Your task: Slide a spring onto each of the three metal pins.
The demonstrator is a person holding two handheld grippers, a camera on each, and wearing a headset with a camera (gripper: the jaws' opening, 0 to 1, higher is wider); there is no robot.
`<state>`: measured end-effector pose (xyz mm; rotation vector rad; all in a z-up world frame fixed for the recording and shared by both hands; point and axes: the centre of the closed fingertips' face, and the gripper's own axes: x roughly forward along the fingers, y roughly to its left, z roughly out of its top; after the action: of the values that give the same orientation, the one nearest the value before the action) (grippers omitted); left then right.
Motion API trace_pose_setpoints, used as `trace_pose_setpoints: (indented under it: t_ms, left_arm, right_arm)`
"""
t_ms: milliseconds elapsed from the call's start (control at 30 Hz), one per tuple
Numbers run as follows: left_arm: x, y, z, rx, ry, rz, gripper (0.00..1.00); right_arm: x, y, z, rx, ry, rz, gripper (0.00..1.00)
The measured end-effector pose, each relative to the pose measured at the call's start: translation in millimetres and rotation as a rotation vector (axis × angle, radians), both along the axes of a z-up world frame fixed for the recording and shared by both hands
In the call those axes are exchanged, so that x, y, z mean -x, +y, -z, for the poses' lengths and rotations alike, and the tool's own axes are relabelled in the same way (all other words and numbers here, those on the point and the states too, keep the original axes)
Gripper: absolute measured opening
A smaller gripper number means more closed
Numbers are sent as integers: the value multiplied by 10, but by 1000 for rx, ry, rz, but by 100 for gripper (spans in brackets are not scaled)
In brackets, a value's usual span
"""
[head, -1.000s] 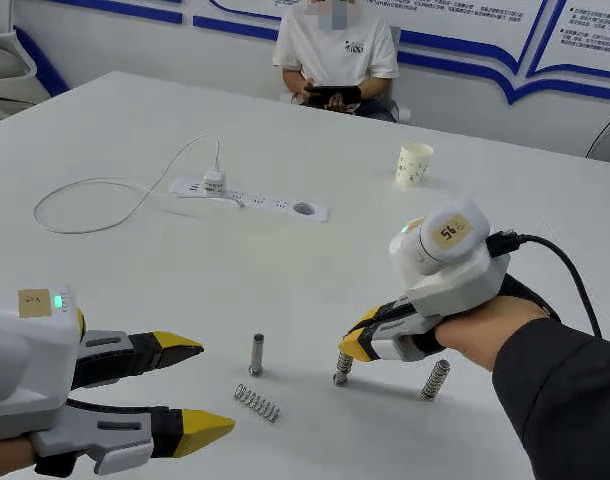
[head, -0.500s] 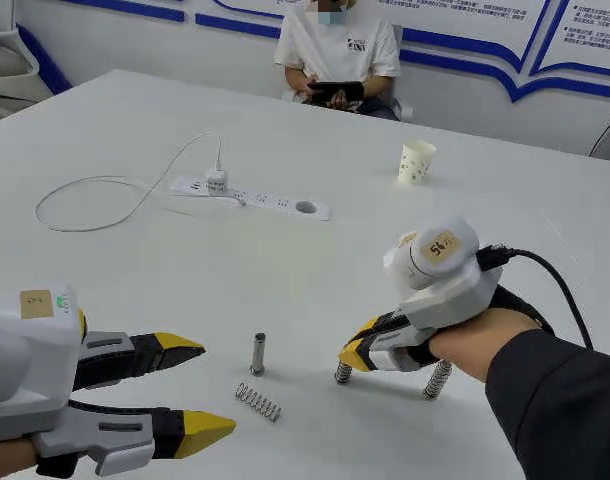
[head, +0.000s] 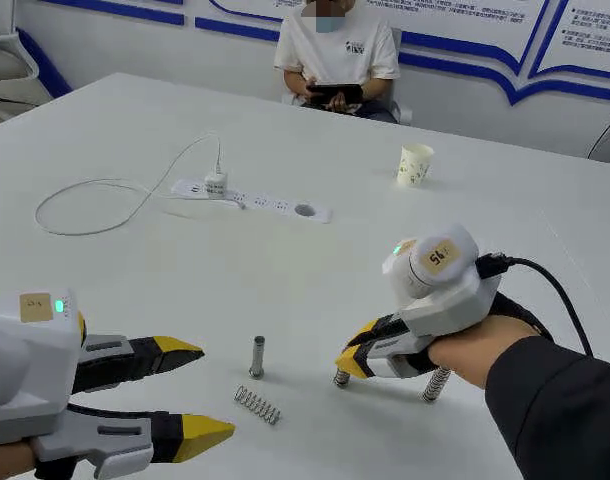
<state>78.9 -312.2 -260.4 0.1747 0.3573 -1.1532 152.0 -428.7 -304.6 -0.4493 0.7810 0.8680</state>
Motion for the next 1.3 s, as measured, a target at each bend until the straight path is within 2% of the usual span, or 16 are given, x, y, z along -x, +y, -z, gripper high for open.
trace_pose_setpoints:
  t_ms: [167, 267, 367, 567, 733, 1100, 1300]
  left_arm:
    - [4, 3, -3, -1, -2, 0, 51]
    - [7, 5, -4, -3, -3, 0, 51]
    - [8, 4, 0, -5, -2, 1, 51]
    - [16, 9, -3, -7, -4, 3, 51]
    - [9, 28, -11, -8, -7, -1, 51]
    - [11, 37, 0, -11, -5, -1, 51]
    - [15, 35, 11, -13, -2, 0, 51]
  right_arm:
    - [-5, 9, -105, -5, -42, 2, 22]
    - [-7, 78, -244, -26, -81, -4, 22]
    - [29, 165, -318, -38, -98, -20, 22]
    - [147, 374, -326, -48, -103, -64, 21]
    - [220, 524, -265, -63, -92, -86, 21]
    - [405, 693, 72, -76, -19, -101, 21]
    - [455, 743, 254, -80, 11, -87, 20]
